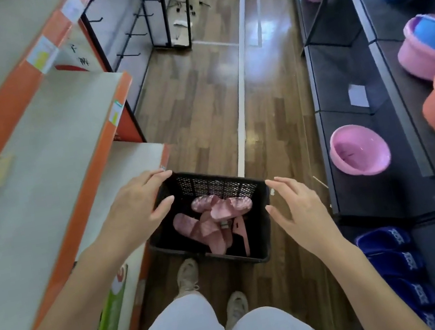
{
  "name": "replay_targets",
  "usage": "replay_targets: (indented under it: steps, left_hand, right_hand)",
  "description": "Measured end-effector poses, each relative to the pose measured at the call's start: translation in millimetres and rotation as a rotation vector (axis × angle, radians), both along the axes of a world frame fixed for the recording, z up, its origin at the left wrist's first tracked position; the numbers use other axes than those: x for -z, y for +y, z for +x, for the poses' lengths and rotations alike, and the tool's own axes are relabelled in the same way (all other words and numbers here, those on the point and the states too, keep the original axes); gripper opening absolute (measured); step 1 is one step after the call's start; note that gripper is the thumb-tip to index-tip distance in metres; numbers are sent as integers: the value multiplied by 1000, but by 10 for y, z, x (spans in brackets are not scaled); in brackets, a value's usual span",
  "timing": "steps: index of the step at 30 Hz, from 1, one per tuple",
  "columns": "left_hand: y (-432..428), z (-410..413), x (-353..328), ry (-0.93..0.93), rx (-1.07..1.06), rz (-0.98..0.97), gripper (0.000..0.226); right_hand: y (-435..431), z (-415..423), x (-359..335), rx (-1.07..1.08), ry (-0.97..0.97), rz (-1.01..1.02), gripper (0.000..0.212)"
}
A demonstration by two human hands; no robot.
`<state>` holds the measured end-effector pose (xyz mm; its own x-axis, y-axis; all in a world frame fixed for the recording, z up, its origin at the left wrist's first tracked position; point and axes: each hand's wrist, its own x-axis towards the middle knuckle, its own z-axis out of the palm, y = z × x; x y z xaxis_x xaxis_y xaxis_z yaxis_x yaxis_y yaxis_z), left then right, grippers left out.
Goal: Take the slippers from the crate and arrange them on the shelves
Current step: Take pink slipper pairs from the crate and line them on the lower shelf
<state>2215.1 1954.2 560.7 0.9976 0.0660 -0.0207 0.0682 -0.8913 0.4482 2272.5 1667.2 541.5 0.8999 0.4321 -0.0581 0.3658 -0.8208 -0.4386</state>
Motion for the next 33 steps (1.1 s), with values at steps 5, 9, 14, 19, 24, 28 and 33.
replay_targets:
  steps: [5,9,14,19,24,28,33]
  left_hand:
    - [362,349,226,54,18,-12,64]
    - [671,650,425,94,55,-16,62]
    - [929,996,742,174,106,-19,60]
    - [954,1303,1149,244,155,-45,60]
    - [744,1521,1764,317,163,-137,48]
    - [532,1648,2420,369,164,-190,41]
    - [217,1848,3408,407,184,-195,36]
  right_hand:
    - [337,287,154,64,32,-12,45]
    - [645,483,341,168,97,22,45]
    - [926,690,616,242,160,60,46]
    - [1015,898,996,270,245,66,45]
    - [937,1061,1599,324,354,70,42]
    - [750,1138,2292,481,497,125,40]
    - [476,1197,3339,704,668,222,35]
